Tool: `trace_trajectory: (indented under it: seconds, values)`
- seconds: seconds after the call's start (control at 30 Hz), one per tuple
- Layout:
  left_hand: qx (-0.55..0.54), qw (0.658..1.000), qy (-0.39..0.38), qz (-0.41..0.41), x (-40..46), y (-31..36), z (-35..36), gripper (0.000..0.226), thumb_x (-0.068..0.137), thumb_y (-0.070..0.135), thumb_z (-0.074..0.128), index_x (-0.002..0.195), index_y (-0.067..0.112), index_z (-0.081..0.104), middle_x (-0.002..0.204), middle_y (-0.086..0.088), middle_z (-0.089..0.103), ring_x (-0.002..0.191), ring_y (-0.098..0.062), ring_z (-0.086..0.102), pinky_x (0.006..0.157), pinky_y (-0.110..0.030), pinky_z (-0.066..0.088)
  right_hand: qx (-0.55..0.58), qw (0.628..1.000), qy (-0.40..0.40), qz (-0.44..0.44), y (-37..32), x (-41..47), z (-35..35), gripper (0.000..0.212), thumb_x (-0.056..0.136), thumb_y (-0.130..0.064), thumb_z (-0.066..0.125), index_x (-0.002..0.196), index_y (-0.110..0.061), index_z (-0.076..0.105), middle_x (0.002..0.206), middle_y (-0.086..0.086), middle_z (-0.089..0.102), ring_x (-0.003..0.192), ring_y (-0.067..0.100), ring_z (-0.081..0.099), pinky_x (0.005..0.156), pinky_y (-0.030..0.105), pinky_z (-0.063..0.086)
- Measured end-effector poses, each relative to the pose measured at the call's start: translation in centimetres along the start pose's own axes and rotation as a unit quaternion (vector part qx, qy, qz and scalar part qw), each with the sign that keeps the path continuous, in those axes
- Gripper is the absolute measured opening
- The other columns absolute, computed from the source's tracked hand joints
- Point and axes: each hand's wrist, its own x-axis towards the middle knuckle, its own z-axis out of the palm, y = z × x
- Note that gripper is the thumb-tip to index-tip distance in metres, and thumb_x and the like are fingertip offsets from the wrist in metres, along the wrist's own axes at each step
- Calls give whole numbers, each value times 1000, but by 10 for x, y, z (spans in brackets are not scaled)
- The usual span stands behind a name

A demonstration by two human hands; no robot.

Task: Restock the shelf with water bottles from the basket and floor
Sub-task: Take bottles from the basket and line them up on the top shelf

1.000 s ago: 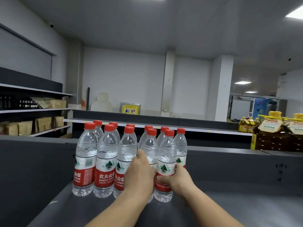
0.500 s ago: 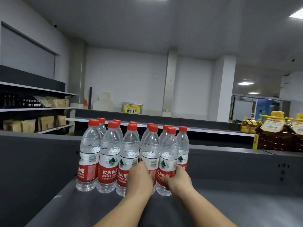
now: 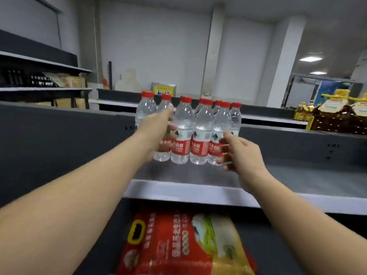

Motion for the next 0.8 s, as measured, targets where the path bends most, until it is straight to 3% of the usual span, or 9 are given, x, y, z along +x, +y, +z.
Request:
trace_trajectory:
  seconds: [0.1,0.17,0.27,0.37,0.47,0.6,0.8]
  values:
    - [2,1000,-13,9,-54,10,-41,46,93,55,40,106,15,57,109,-8,63,93,-24,63,72,-33,56,-6,1000,-5,-19,-6,-66,32,31,93,-39,56,78,-14,66,66,3,68,43,15,54,41,21,39]
    - [14,999,-23,20,-89,6,-76,43,95,51,38,107,15,57,105,-6,63,91,-21,64,72,-32,59,-16,1000,-16,-9,-11,-109,62,32,94,-40,53,78,-14,63,68,4,66,45,16,55,41,19,38]
    - [50,996,-69,5,-135,-37,-139,29,102,28,32,96,15,57,93,0,62,77,-8,63,78,-23,55,-45,998,-38,3,2,-179,106,34,93,-46,50,86,-15,63,77,4,68,51,14,60,45,17,42]
    - [73,986,-143,-38,-183,-108,-210,27,102,10,27,105,15,54,97,5,56,86,-4,60,90,-19,49,-63,991,-89,79,53,-250,151,40,93,-51,48,99,-14,63,84,5,69,58,14,61,50,19,47]
    - [74,989,-91,-92,-228,-157,-248,30,101,31,31,103,20,59,102,4,65,90,-11,66,76,-30,56,-73,974,-119,180,120,-325,190,41,93,-50,50,99,-11,62,87,10,64,69,20,57,59,28,46]
    - [97,967,-27,-233,-275,-243,-286,50,81,64,44,98,23,65,106,-3,70,94,-23,68,74,-40,54,-115,943,-124,287,217,-400,219,35,92,-47,54,94,-13,64,87,9,63,71,19,55,67,34,45]
    - [118,924,11,-364,-327,-414,-323,51,84,66,44,102,23,64,104,0,68,95,-21,65,83,-41,52,-153,919,-130,339,344,-441,246,32,92,-46,55,82,-16,59,80,6,59,72,21,53,61,32,45]
